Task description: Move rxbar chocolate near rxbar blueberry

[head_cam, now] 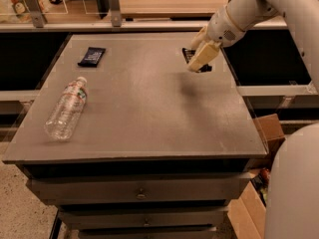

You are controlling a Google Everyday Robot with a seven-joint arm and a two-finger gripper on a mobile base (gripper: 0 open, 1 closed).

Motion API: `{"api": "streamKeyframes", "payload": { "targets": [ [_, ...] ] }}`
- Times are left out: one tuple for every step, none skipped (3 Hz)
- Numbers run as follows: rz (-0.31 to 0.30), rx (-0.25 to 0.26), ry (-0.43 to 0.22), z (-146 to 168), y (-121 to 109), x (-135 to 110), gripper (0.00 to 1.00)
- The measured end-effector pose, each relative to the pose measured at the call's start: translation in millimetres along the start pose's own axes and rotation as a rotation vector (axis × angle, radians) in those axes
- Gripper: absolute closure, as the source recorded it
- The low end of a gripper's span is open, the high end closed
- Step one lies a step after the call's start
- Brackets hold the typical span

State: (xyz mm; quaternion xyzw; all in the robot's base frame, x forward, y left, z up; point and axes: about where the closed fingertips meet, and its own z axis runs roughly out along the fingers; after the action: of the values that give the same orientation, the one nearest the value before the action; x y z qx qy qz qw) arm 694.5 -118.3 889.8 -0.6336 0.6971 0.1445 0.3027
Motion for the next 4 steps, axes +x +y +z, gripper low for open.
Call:
{"api": "streamKeyframes", "payload": {
  "targets": [
    [-0.107,-0.004,-0.017,17.0,-5.3,-82.2,1.00],
    [-0.107,-0.004,-0.017,17.1,-5.3,-82.2,1.00],
    [-0.124,-0.009,-0.020,23.2,-7.5,-87.4,1.00],
    [-0.163,-0.007,-0.024,37.8,-21.5,-104.3,1.00]
  ]
}}
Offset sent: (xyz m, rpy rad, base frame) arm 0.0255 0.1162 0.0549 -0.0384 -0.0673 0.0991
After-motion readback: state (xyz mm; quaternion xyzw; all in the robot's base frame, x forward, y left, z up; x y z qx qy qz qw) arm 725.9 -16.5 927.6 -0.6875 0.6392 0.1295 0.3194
